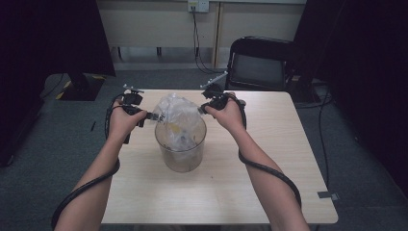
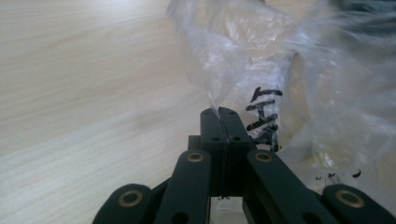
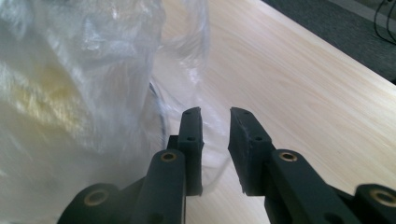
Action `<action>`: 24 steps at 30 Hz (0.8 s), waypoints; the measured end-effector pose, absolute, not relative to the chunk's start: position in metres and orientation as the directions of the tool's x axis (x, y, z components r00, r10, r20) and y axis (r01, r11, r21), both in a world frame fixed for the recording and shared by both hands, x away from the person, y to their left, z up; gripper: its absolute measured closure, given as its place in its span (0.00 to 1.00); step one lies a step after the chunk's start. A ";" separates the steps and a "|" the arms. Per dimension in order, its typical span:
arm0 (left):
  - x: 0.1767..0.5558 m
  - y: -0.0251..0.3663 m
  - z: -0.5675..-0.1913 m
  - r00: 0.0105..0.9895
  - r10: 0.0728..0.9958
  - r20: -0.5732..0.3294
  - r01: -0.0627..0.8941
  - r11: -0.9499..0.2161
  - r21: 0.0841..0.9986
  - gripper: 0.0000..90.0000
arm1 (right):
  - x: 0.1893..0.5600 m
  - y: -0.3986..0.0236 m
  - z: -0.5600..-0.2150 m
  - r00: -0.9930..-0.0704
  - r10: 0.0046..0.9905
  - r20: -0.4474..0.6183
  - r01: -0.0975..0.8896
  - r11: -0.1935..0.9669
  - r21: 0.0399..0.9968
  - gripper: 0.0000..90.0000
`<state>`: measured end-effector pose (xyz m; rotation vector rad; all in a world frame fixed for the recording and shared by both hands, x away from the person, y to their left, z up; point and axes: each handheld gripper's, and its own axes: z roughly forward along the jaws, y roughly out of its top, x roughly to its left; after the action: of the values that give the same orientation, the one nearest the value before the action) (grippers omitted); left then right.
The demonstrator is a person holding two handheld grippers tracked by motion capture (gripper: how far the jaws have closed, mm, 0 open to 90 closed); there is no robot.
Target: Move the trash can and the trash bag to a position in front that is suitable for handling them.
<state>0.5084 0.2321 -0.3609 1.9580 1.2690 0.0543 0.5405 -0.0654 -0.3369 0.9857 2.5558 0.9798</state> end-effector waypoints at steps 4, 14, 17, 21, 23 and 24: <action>0.499 0.234 -0.363 0.511 0.772 -0.379 0.754 -0.191 0.629 0.99 | 0.538 -0.074 -0.344 -0.747 0.663 0.046 0.522 0.544 0.657 0.83; 0.472 0.246 -0.373 0.507 0.737 -0.447 0.766 -0.146 0.626 0.95 | 0.521 -0.085 -0.351 -0.766 0.640 0.058 0.510 0.551 0.661 0.83; 0.467 0.245 -0.377 0.502 0.740 -0.447 0.767 -0.142 0.626 0.95 | 0.518 -0.085 -0.351 -0.763 0.644 0.058 0.513 0.548 0.661 0.83; 0.461 0.242 -0.382 0.513 0.743 -0.430 0.767 -0.172 0.618 0.97 | 0.515 -0.086 -0.353 -0.761 0.647 0.050 0.509 0.547 0.665 0.83; 0.458 0.241 -0.383 0.521 0.746 -0.415 0.761 -0.186 0.621 0.97 | 0.514 -0.087 -0.355 -0.760 0.649 0.044 0.505 0.547 0.668 0.81; 0.457 0.241 -0.383 0.518 0.747 -0.416 0.761 -0.181 0.623 0.96 | 0.513 -0.087 -0.355 -0.758 0.651 0.045 0.505 0.542 0.672 0.80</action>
<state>0.4566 0.2412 -0.3832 1.9342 1.2350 -0.0214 0.5133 -0.0875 -0.3553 0.9771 2.5682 1.0167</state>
